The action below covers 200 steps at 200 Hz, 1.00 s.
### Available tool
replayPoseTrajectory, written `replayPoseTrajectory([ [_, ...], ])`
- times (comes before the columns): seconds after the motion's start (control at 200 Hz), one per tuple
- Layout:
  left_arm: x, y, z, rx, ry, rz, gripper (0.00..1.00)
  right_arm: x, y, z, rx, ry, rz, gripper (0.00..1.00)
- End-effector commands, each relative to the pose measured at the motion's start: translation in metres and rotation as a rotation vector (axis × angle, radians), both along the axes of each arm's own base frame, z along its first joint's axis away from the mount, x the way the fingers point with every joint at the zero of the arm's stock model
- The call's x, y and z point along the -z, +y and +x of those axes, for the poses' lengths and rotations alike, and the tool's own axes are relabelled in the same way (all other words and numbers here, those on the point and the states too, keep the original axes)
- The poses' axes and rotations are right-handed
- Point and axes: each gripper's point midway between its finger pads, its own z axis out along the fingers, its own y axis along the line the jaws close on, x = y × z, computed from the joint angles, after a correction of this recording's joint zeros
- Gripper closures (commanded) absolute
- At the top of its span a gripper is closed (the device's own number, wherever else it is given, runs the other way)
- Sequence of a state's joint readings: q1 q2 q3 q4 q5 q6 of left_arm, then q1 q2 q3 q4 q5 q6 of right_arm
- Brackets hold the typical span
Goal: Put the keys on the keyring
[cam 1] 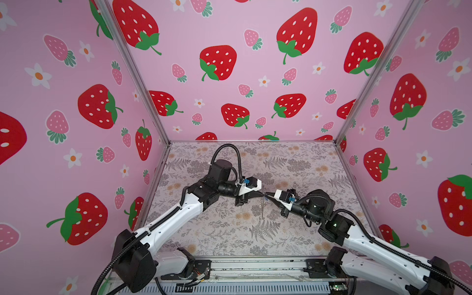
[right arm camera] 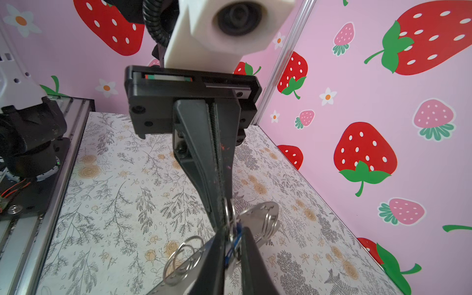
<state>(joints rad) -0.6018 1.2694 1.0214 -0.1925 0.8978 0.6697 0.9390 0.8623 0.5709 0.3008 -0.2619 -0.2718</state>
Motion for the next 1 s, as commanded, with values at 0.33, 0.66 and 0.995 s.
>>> replayPoseTrajectory([
  [0.33,-0.003,0.0,-0.004,0.038,-0.019,0.01,1.0,-0.019,0.002,-0.009,-0.047,-0.057,0.041,1.0],
  [0.66,-0.002,0.022,0.019,-0.128,-0.23,0.136,0.72,-0.004,0.0,0.0,0.001,0.007,-0.025,1.0],
  [0.995,-0.012,0.017,0.005,-0.096,-0.445,0.206,0.68,0.001,0.007,-0.001,-0.027,0.043,-0.064,1.0],
])
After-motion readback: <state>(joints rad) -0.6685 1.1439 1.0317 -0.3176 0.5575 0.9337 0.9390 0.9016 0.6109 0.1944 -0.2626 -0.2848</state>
